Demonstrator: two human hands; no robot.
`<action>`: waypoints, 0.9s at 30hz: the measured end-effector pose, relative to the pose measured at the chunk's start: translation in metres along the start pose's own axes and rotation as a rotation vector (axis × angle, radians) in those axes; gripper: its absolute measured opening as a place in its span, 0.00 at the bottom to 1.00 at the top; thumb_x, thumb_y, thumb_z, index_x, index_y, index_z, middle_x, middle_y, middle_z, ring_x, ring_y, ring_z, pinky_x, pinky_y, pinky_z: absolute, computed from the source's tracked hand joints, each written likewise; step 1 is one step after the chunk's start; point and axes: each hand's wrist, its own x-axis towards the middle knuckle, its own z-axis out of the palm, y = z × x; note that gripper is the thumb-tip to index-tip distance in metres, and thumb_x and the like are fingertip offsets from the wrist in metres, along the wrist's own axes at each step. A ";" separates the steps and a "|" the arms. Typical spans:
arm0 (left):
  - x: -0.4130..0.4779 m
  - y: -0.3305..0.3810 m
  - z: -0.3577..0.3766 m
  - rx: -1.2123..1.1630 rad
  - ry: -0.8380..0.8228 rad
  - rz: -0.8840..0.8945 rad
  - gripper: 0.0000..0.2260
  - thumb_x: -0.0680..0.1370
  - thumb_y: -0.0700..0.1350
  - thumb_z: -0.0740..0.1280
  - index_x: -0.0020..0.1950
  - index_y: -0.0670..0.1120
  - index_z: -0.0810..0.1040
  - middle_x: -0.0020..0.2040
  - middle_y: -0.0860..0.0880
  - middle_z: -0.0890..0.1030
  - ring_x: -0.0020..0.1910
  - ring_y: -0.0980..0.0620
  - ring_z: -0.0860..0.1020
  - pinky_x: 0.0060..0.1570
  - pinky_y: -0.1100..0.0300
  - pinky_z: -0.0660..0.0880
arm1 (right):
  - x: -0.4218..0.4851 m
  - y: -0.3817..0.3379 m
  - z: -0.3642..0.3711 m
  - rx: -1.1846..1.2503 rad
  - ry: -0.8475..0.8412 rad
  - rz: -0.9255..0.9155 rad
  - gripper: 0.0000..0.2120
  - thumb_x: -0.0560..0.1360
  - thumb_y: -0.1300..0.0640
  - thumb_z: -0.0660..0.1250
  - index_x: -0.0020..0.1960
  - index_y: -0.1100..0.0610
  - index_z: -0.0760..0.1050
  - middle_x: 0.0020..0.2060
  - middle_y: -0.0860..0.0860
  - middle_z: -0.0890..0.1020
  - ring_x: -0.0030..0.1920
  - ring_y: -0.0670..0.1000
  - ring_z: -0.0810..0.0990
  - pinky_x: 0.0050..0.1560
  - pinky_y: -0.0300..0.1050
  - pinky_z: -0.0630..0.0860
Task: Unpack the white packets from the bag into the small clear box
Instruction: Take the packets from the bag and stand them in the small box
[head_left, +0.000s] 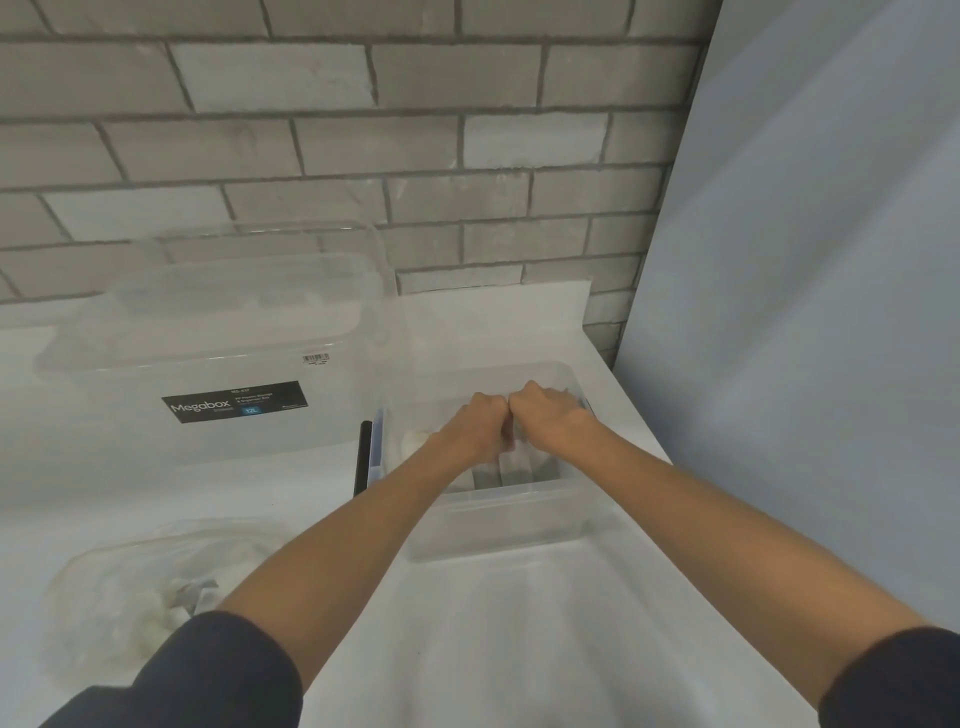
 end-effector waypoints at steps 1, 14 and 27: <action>0.000 0.000 0.000 -0.005 0.004 0.001 0.04 0.76 0.37 0.67 0.49 0.39 0.79 0.52 0.40 0.80 0.46 0.42 0.82 0.52 0.50 0.78 | 0.000 0.000 0.000 0.009 -0.001 0.003 0.15 0.79 0.66 0.57 0.65 0.64 0.71 0.61 0.60 0.73 0.60 0.60 0.77 0.54 0.47 0.72; -0.015 0.001 -0.023 -0.019 0.056 0.012 0.05 0.75 0.38 0.65 0.48 0.42 0.80 0.49 0.44 0.80 0.48 0.43 0.80 0.53 0.50 0.78 | -0.006 0.003 -0.017 0.026 0.064 0.040 0.14 0.78 0.69 0.59 0.63 0.65 0.71 0.61 0.60 0.71 0.57 0.59 0.77 0.44 0.42 0.69; -0.105 -0.064 -0.117 -0.086 0.335 0.051 0.06 0.75 0.47 0.70 0.51 0.51 0.81 0.44 0.53 0.81 0.47 0.51 0.79 0.55 0.51 0.76 | -0.037 -0.077 -0.068 0.165 0.306 -0.197 0.09 0.77 0.58 0.61 0.54 0.56 0.77 0.53 0.55 0.75 0.48 0.59 0.78 0.42 0.47 0.70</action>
